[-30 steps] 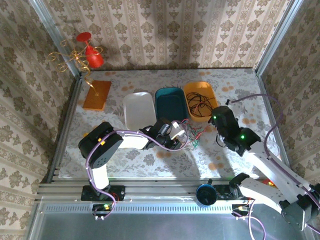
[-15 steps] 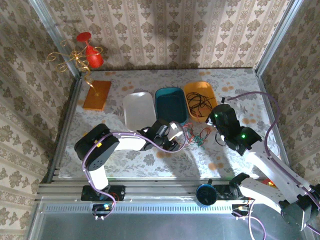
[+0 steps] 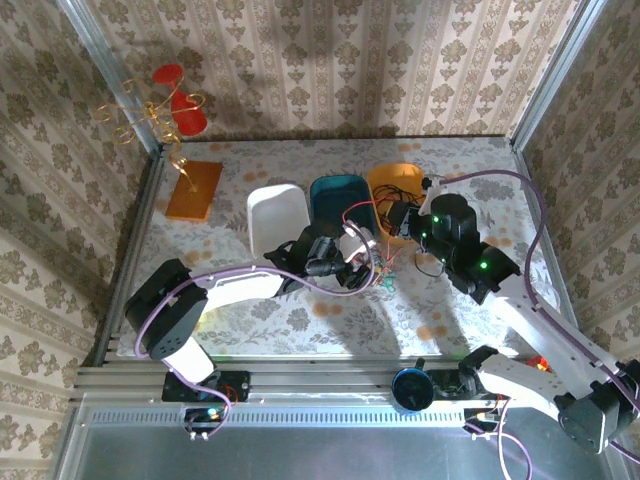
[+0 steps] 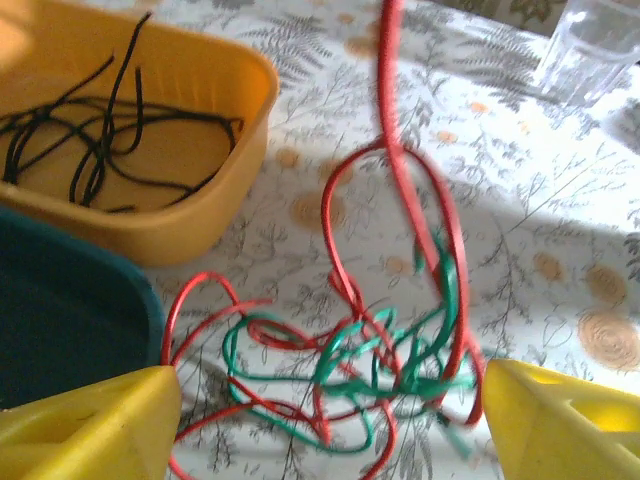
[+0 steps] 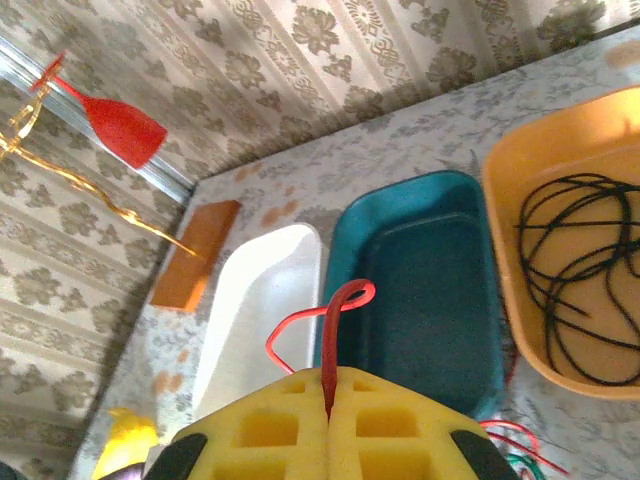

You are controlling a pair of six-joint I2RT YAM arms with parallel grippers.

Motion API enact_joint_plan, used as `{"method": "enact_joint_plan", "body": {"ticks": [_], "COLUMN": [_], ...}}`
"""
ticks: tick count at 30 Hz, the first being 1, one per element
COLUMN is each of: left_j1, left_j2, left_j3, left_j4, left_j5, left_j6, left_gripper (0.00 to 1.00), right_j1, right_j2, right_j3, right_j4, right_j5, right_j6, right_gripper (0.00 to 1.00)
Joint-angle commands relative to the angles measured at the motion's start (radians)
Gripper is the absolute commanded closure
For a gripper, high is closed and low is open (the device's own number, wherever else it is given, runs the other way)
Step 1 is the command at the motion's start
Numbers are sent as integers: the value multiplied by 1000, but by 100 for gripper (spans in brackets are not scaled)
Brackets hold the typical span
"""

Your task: Untangle the cables

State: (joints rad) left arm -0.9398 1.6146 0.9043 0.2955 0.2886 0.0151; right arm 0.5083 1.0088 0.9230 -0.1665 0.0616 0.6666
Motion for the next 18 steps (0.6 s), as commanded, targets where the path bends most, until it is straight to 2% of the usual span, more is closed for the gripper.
{"method": "enact_joint_plan", "body": {"ticks": [1, 6, 11, 15, 18], "left_j1": [-11, -15, -7, 1, 3], "left_j2": [10, 91, 172, 212, 208], "left_j3": [38, 82, 59, 34, 12], "left_j4": [50, 70, 121, 142, 147], "left_j5": [41, 57, 53, 69, 49], "left_j6": [-11, -27, -63, -80, -67], "left_gripper": [20, 21, 26, 41, 58], "right_j1": [7, 18, 19, 19, 19], "right_j2": [21, 48, 9, -36, -77], "right_j3": [-3, -16, -5, 31, 64], "right_j4": [115, 177, 152, 73, -23], "right_j5": [-31, -29, 49, 147, 260], "right_j6": [105, 181, 197, 186, 177], "right_gripper": [100, 100, 100, 100, 100]}}
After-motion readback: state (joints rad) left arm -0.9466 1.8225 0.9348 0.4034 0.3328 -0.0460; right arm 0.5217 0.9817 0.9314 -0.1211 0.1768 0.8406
